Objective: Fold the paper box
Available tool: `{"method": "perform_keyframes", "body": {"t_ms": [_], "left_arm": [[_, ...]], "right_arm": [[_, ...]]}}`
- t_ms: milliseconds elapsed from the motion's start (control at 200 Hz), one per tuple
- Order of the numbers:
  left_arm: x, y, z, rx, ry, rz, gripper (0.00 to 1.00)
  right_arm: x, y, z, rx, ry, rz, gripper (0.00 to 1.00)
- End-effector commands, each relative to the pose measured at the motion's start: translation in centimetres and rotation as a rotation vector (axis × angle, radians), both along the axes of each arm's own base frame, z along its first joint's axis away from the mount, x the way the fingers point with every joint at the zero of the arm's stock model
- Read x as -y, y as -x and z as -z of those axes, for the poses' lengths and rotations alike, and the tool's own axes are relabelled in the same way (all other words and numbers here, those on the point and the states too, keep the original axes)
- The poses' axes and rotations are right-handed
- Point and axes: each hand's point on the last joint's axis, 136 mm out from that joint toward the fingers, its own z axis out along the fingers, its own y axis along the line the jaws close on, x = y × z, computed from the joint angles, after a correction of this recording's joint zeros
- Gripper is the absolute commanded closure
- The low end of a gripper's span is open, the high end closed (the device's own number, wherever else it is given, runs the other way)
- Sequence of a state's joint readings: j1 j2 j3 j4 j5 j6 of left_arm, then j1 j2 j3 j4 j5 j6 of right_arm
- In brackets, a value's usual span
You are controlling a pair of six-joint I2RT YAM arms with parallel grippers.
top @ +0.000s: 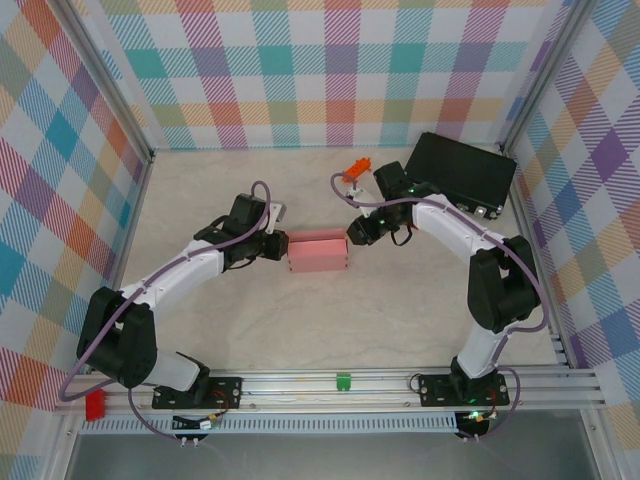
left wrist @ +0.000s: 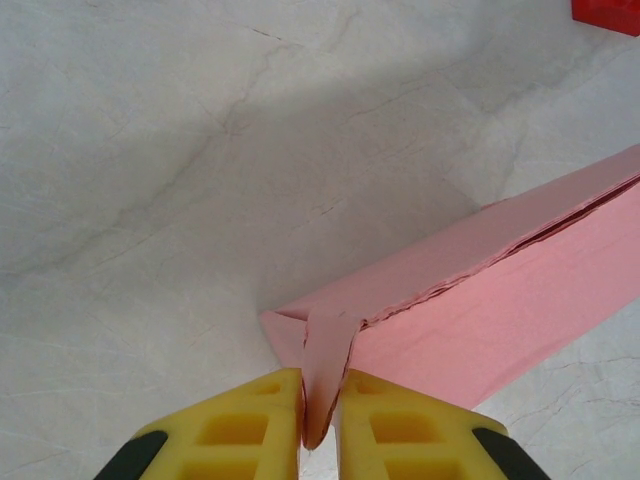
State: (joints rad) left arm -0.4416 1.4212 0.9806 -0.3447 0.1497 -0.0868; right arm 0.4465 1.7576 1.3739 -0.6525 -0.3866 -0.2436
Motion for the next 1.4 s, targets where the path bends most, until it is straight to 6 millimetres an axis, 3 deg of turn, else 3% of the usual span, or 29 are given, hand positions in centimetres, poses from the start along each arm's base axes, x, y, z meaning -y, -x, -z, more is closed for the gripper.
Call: {"method": "perform_keyframes", "body": {"t_ms": [0, 1045, 1395], "left_arm": [[-0.3, 0.2, -0.3, -0.015, 0.024, -0.006, 0.84], [0.9, 0.9, 0.9, -0.087, 0.08, 0.013, 0.84], [0.4, 1.1, 1.5, -0.102, 0.054, 0.006, 0.85]], "right_arm": [[-0.1, 1.0, -1.1, 0.003, -0.018, -0.01, 0.79], [-0.9, 1.7, -0.4, -0.041, -0.021, -0.006, 0.83], [-0.9, 1.7, -0.4, -0.042, -0.019, -0.004, 0.83]]}}
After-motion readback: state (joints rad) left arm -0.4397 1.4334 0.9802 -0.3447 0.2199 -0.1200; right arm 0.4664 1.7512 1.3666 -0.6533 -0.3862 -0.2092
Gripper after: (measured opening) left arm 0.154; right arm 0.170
